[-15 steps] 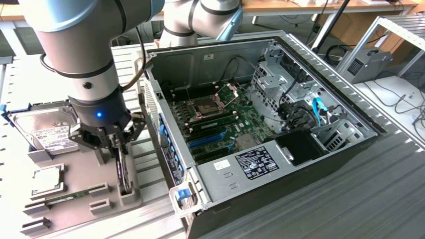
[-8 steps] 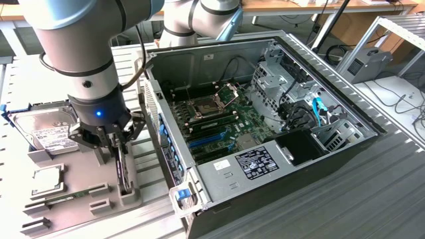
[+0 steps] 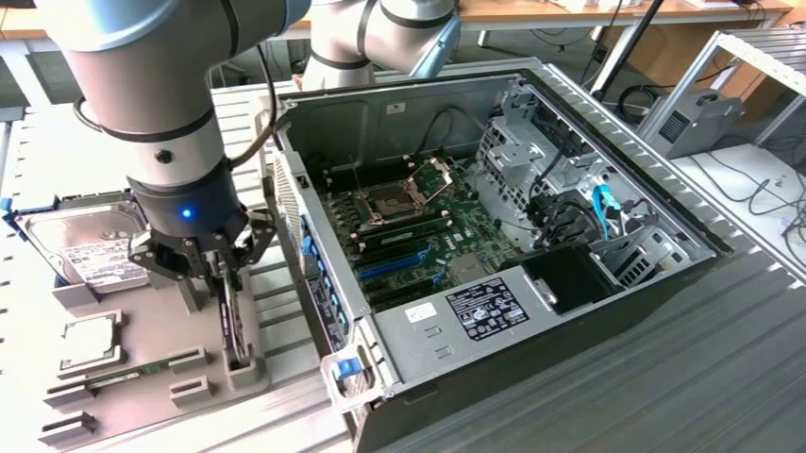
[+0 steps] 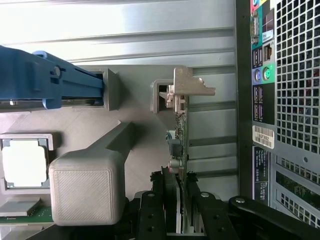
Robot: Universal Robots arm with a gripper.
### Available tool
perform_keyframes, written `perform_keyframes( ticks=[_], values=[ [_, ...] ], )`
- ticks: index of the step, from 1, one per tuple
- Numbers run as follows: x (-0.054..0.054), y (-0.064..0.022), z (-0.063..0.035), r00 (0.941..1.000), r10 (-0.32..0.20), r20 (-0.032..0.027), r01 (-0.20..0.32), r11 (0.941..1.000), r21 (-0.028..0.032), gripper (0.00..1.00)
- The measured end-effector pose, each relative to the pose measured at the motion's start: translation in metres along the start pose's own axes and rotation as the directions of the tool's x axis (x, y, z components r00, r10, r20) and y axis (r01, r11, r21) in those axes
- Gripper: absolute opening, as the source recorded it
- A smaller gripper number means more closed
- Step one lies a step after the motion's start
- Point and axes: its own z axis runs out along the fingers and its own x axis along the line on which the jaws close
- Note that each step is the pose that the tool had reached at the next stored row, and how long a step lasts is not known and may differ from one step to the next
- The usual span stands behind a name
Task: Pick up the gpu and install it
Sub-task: 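Pick up the gpu and move the gpu toward the slot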
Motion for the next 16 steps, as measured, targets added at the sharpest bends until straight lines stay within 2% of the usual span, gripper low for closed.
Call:
perform_keyframes(
  ticks=[16],
  values=[
    [-0.0001,-0.0002,-0.0044,1.0,0.0,0.0,0.0,1.0,0.0,0.29]
  ],
)
